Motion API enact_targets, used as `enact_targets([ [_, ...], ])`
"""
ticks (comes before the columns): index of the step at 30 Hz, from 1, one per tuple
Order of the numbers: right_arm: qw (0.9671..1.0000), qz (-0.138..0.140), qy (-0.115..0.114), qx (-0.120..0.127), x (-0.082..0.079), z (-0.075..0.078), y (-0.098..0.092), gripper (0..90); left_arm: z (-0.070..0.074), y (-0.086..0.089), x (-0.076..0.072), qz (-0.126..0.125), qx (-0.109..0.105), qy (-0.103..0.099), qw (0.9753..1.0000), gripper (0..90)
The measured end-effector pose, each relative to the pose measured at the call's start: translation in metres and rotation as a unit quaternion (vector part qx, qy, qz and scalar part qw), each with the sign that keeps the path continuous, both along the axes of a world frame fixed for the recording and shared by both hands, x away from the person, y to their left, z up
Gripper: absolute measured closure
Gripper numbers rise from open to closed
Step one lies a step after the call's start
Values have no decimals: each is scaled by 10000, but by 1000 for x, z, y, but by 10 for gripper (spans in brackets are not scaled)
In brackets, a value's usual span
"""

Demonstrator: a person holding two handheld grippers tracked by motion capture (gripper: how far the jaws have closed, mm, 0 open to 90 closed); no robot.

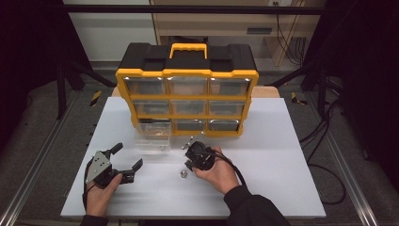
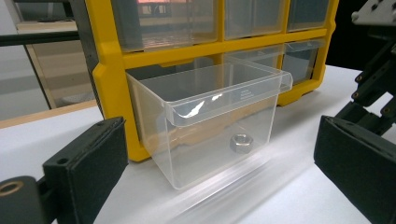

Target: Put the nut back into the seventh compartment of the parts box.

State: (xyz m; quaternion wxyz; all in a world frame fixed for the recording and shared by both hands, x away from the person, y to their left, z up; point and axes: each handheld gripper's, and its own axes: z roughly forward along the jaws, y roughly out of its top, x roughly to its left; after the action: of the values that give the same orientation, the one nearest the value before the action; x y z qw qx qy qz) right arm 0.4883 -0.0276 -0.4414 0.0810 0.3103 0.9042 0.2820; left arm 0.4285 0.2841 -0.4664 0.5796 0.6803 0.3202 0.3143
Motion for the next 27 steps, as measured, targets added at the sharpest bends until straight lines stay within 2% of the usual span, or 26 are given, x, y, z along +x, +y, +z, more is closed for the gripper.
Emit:
enact_targets([
  [9,9988,-55,-381,289,-2,14,-1,699,0,0,0,14,5,15,10000,26],
  [16,9967,-55,-617,517,-5,24,0,699,0,0,0,11,7,11,10000,27],
  [19,9966,-23,-626,541,-5,27,0,699,0,0,0,11,4,11,10000,26],
  [23,9951,45,-760,625,-5,31,0,699,0,0,0,10,2,7,10000,26],
  [27,9948,6,-765,670,-5,34,1,699,0,0,0,11,5,6,10000,27],
])
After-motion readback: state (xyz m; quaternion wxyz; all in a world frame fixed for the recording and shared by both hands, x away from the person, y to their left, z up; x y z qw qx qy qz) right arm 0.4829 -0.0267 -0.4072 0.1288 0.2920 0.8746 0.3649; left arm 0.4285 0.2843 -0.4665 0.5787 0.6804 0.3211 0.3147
